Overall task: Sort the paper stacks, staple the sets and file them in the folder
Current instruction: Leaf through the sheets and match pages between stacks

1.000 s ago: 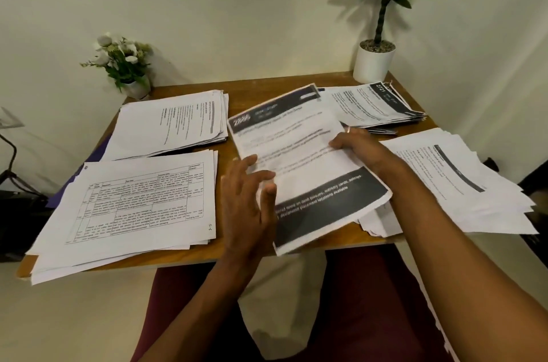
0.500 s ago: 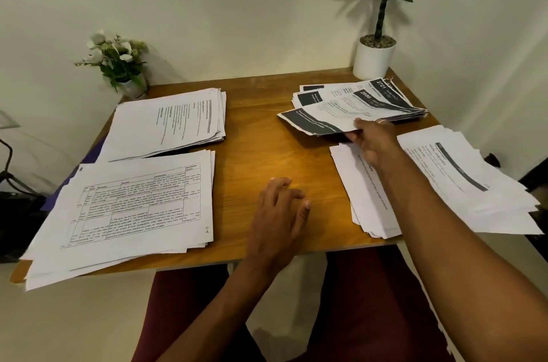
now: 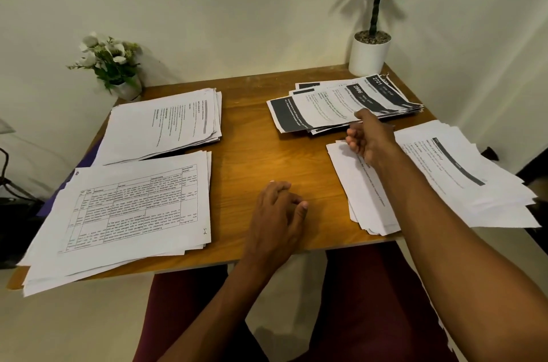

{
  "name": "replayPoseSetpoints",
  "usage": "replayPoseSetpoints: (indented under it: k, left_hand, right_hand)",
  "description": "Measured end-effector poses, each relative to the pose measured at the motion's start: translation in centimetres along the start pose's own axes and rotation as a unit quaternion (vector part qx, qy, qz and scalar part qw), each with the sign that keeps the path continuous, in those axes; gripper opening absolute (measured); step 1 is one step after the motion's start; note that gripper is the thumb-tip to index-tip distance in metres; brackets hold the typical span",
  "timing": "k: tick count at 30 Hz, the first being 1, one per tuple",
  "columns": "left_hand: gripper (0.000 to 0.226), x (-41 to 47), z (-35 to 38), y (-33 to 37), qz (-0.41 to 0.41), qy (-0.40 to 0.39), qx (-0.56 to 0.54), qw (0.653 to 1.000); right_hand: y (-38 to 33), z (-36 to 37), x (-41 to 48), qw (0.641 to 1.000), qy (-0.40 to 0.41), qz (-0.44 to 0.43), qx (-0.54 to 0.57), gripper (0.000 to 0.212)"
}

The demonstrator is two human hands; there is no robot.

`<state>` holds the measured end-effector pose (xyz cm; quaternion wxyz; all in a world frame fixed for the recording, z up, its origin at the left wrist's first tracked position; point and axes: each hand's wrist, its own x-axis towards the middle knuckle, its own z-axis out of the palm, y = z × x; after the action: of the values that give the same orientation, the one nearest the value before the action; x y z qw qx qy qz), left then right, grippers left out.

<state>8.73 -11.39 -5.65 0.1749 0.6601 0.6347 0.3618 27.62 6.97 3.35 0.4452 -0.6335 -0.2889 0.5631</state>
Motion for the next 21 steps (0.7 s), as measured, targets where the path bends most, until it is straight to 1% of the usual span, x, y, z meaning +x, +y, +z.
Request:
replayPoseSetpoints:
  k: [5, 7, 11, 13, 15, 17, 19, 21]
  left_hand:
    - [0.046, 0.0, 0.2, -0.2, 0.005, -0.006, 0.004, 1.0]
    - [0.041, 0.2, 0.4, 0.0, 0.017, -0.001, 0.015, 1.0]
    - [0.012, 1.9, 0.9, 2.0, 0.043, 0.009, 0.004, 0.999]
    - [0.011, 3.1, 1.4, 3.9, 0.048, 0.003, 0.004, 0.999]
    - [0.018, 4.3, 2.1, 6.4, 0.057, -0.034, 0.022, 0.998]
    - [0.037, 5.3, 2.8, 9.0, 0.077, -0.109, 0.061, 0.989]
    - [0.062, 5.7, 3.6, 11.3, 0.105, -0.195, 0.078, 0.972]
    - [0.079, 5.2, 4.9, 12.9, 0.117, -0.268, 0.095, 0.952]
  right_hand:
    - [0.6, -0.6, -0.9, 0.996, 0.051, -0.062, -0.032, 0.013]
    - [1.2, -1.4, -1.4, 0.992, 0.078, -0.088, -0.039, 0.011]
    - [2.1, -4.0, -2.6, 0.984, 0.111, -0.101, -0.098, 0.012]
    - [2.6, -5.5, -3.2, 0.98, 0.11, -0.122, -0.113, 0.012]
    - [3.1, -7.4, -3.6, 0.971, 0.124, -0.162, -0.123, 0.009]
    - [3.4, -9.5, -3.9, 0.952, 0.167, -0.207, -0.149, 0.011]
    - [4.0, -11.9, -3.3, 0.911, 0.249, -0.242, -0.221, 0.016]
    - [4.6, -14.9, -2.4, 0.864, 0.31, -0.238, -0.318, 0.033]
